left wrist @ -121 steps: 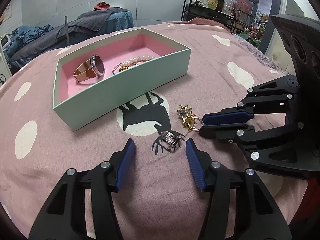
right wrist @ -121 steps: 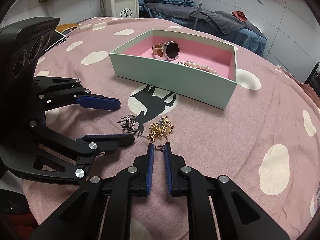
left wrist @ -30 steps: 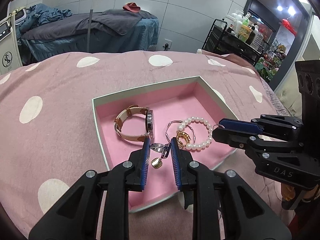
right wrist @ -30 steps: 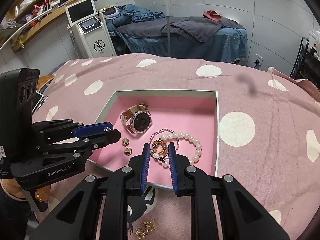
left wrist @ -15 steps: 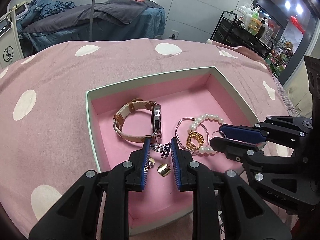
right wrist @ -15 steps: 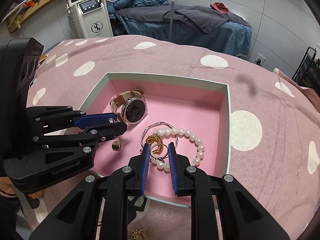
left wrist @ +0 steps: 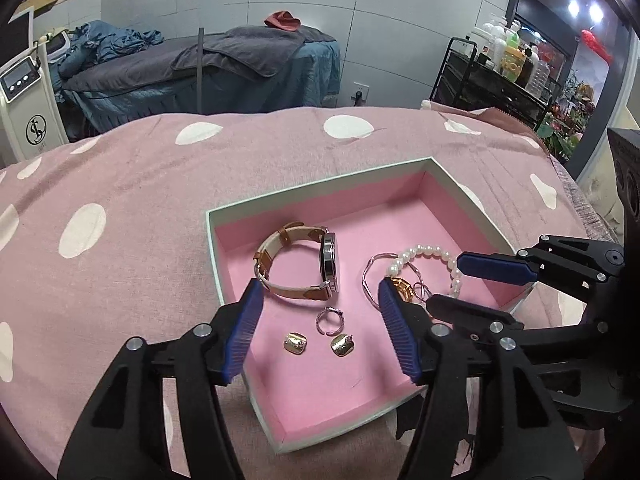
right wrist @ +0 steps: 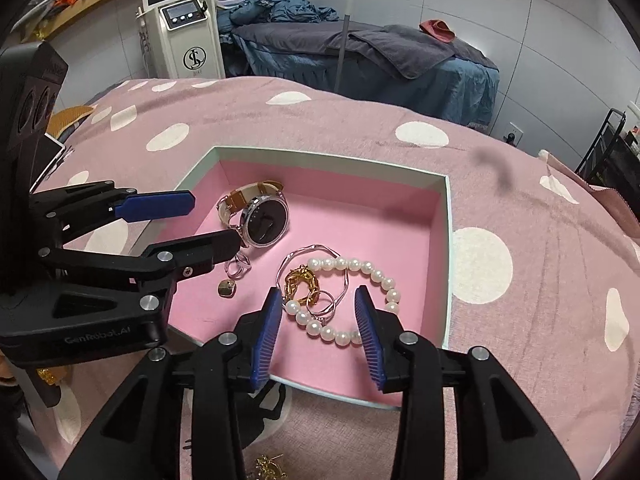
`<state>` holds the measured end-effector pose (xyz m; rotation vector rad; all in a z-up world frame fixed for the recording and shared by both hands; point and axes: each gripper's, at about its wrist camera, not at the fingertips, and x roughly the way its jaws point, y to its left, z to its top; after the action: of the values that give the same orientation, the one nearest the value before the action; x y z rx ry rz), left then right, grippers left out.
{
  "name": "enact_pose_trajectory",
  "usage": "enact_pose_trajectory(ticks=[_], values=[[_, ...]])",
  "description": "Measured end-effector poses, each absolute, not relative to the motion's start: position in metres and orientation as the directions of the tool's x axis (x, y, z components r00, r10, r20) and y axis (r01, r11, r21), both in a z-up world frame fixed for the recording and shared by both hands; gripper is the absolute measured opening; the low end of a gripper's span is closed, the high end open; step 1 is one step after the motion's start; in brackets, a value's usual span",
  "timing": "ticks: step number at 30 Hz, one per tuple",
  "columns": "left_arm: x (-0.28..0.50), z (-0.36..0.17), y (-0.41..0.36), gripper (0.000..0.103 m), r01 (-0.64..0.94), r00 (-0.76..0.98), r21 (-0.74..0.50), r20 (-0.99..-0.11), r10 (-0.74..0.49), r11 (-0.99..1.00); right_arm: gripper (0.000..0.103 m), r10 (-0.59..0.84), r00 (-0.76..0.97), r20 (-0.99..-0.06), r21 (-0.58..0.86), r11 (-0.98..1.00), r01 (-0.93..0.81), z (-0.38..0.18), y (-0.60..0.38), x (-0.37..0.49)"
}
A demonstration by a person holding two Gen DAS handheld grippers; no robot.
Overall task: Organize jewelry
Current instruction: 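Open both tools to drop ring and earring into the box, then withdraw, then grasp the gold earring cluster with the right tool while the left tool grasps a gold star earring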
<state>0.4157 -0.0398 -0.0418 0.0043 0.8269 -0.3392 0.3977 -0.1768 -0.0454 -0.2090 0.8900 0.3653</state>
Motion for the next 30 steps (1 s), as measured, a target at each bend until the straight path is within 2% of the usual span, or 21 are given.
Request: enact_pose_trajectory(ticks=[2,5,9,12,20,30], values=[[0.409,-0.033,-0.034,0.077,0.285,0.658,-0.125,-0.695,-0.289,0.950,0.048,0.233,0.602,-0.764,-0.037,0.915,-0.401,-0.039,-0.179,0.390],[0.393,-0.022,-0.024,0.086,0.259,0.702,-0.121,-0.658,-0.273,0.958,0.055,0.240,0.648,-0.723,-0.056,0.914,-0.401,-0.030,-0.184,0.375],[0.370,-0.016,-0.015,0.092,0.250,0.724,-0.121,-0.635,-0.269,0.961,0.070,0.250,0.680,-0.689,-0.053,0.918,-0.392,-0.021,-0.198,0.356],[0.353,-0.017,-0.012,0.093,0.263,0.723,-0.132,-0.629,-0.286,0.956,0.075,0.238,0.695,-0.678,-0.045,0.931,-0.363,-0.018,-0.213,0.346],[0.311,-0.031,-0.025,0.094,0.315,0.694,-0.134,-0.642,-0.325,0.939,0.080,0.232,0.679,-0.696,0.032,0.955,-0.294,-0.026,-0.244,0.326],[0.276,-0.057,-0.036,0.094,0.309,0.701,-0.043,-0.665,-0.258,0.950,0.080,0.269,0.621,-0.736,0.102,0.951,-0.292,-0.047,-0.244,0.292]])
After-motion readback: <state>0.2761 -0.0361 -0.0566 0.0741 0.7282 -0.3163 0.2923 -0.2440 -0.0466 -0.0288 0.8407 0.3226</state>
